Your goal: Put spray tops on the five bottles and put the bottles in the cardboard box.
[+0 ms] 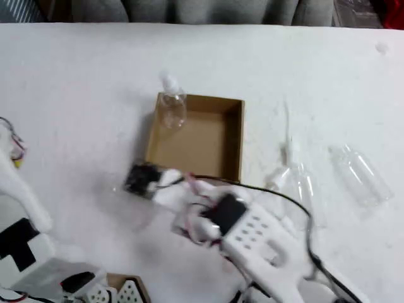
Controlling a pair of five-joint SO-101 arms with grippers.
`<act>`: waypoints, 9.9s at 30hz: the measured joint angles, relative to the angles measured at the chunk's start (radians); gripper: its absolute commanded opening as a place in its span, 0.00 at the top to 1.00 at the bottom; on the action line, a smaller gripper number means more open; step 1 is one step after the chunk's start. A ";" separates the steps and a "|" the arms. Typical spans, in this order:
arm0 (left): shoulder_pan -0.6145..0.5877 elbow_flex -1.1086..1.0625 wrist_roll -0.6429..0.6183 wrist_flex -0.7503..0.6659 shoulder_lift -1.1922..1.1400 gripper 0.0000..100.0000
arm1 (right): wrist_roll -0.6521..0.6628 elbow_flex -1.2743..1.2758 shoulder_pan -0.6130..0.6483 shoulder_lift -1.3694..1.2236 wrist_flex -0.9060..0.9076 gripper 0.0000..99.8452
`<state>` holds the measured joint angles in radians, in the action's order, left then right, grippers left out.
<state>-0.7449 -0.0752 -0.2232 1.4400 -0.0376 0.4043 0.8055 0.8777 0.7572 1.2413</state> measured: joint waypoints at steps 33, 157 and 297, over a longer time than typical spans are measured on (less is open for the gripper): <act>0.597 -0.686 -0.146 0.002 0.592 0.67 | 0.218 0.267 -0.574 0.318 0.072 0.98; 0.583 -0.548 0.247 -0.460 -0.037 0.98 | 0.285 0.443 -1.085 0.319 -0.137 0.98; 1.069 -1.293 0.253 -0.776 1.858 0.98 | -0.643 -0.269 -0.120 0.058 -1.135 0.99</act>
<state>0.3245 -1.3686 0.0299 0.6636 1.8205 -0.2386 0.5370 0.7580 0.8155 0.1059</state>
